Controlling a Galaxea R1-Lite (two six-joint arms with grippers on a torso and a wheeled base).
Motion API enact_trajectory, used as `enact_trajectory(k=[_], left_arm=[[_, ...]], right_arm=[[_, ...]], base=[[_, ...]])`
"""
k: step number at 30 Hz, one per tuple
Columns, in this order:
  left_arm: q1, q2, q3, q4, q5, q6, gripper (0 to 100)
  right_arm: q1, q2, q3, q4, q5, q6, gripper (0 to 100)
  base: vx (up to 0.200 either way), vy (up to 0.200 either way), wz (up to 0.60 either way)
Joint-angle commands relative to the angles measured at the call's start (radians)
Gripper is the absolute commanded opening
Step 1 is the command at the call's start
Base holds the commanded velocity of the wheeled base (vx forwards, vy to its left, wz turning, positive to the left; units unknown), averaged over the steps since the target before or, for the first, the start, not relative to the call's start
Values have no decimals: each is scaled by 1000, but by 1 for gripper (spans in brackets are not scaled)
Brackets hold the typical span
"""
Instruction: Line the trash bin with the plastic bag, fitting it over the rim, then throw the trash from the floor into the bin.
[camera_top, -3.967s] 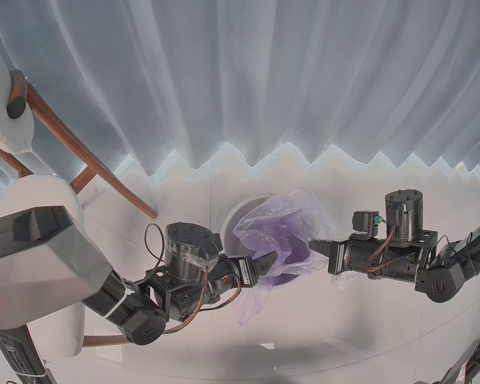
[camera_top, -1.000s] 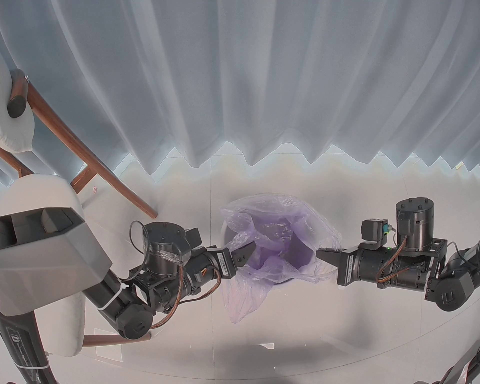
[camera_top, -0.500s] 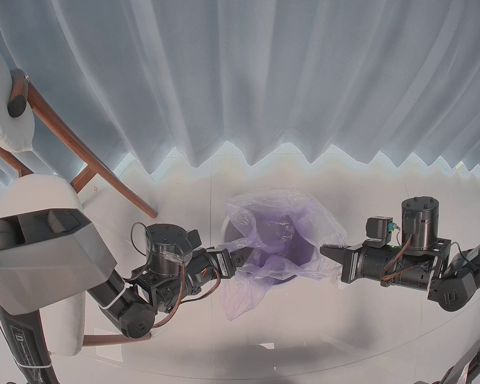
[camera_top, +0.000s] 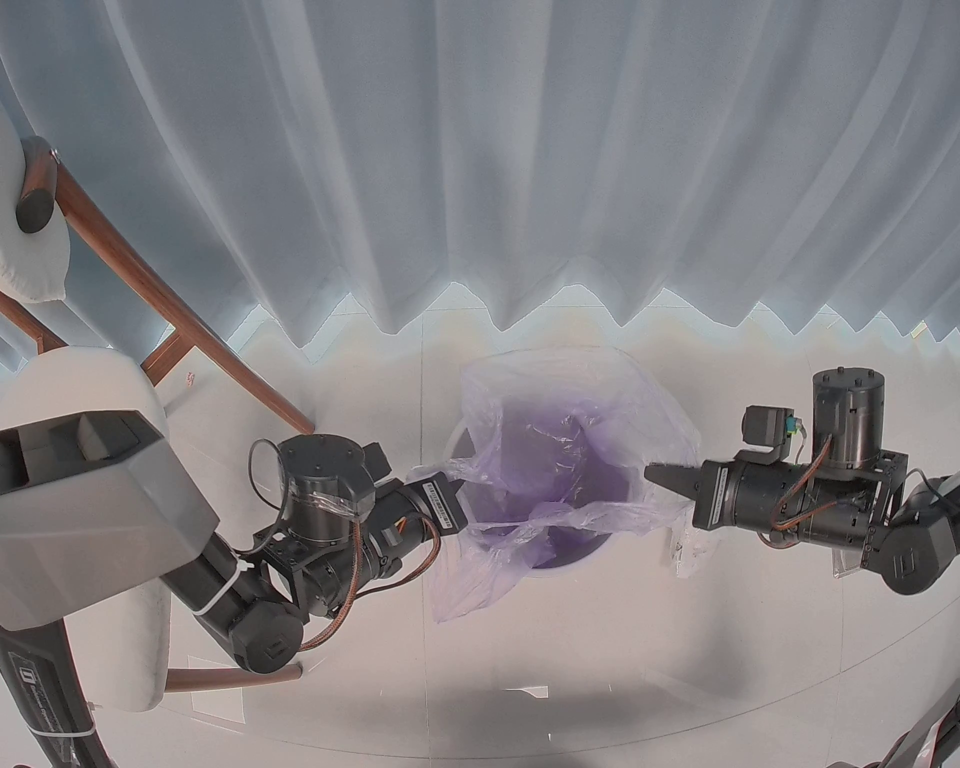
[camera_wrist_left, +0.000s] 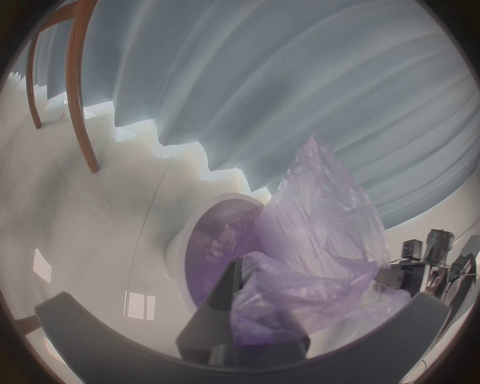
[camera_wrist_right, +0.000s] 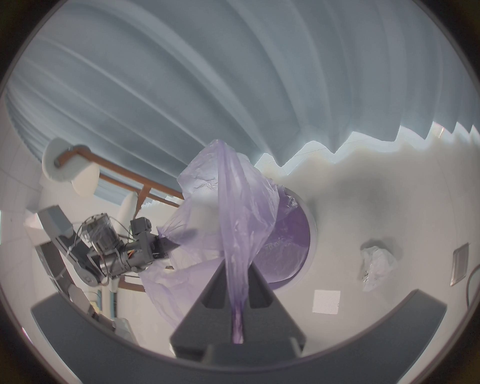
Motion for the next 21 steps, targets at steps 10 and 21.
enact_trajectory(k=[10, 21], left_arm=[[44, -128, 58, 53, -84, 177, 0], [-40, -95, 74, 54, 4, 185, 0]], right_arm=[[-137, 6, -83, 162, 151, 26, 0], [-187, 49, -103, 172, 161, -83, 0]], base=[[100, 0, 0], [127, 0, 0]])
